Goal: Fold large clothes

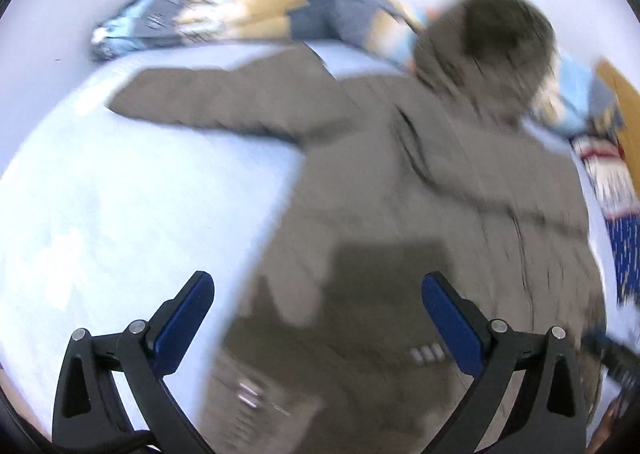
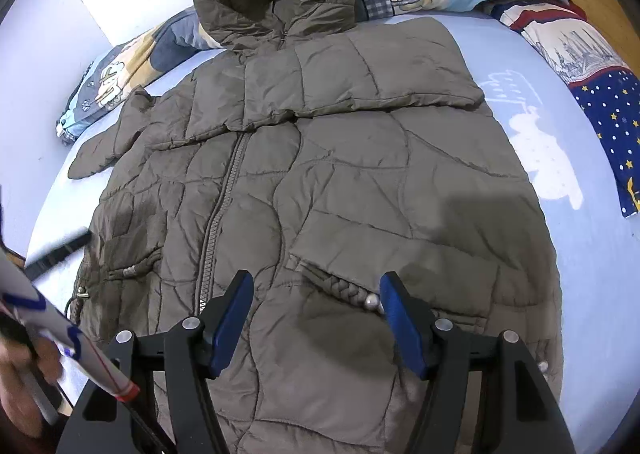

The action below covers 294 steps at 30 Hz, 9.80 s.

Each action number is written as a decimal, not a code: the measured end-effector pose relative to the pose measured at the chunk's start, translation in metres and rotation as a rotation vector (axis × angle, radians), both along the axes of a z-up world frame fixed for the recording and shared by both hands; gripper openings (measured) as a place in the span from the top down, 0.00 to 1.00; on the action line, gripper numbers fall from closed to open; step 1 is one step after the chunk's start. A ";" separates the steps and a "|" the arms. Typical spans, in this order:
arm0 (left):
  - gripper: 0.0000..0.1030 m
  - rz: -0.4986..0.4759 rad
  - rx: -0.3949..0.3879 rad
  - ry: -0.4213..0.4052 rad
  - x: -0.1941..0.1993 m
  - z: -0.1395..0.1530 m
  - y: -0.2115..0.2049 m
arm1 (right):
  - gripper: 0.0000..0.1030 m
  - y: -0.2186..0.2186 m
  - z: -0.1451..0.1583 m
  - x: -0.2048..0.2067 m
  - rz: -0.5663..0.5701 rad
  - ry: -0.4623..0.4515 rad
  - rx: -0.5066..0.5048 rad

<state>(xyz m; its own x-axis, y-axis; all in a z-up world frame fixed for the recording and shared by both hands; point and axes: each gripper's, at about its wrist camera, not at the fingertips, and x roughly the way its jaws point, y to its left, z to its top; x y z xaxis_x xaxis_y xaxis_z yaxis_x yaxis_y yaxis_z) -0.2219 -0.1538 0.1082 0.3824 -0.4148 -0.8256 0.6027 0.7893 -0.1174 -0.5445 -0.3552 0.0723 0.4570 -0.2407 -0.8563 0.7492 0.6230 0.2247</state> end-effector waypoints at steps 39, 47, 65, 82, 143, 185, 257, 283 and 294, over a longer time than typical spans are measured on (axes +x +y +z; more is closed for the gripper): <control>0.84 0.569 -0.365 0.130 0.371 -0.075 0.089 | 0.32 -0.004 -0.026 0.016 0.044 0.084 -0.018; 0.84 0.496 -0.400 0.045 0.334 0.007 0.098 | 0.32 -0.008 -0.011 0.008 -0.008 0.045 -0.035; 0.84 0.154 -0.460 -0.157 0.146 0.210 -0.006 | 0.32 -0.022 0.044 -0.033 -0.156 -0.094 -0.135; 0.84 -0.217 -0.309 -0.122 -0.081 0.154 -0.195 | 0.32 -0.054 0.069 -0.096 -0.369 -0.208 -0.134; 0.31 -0.290 0.176 -0.066 -0.093 -0.073 -0.263 | 0.32 -0.072 0.058 -0.113 -0.439 -0.238 -0.055; 0.32 0.051 -0.196 0.333 -0.031 -0.069 0.192 | 0.32 0.008 -0.044 -0.255 -0.428 -0.158 0.194; 0.43 -0.137 -0.048 -0.109 -0.168 -0.032 0.163 | 0.56 0.127 0.020 -0.234 -0.352 -0.179 -0.214; 0.34 -0.263 -0.079 -0.213 -0.111 0.041 0.043 | 0.56 0.130 0.016 -0.151 -0.109 -0.124 -0.127; 0.33 -0.285 -0.082 -0.167 -0.061 0.008 -0.019 | 0.56 0.054 0.080 -0.009 0.000 -0.011 -0.266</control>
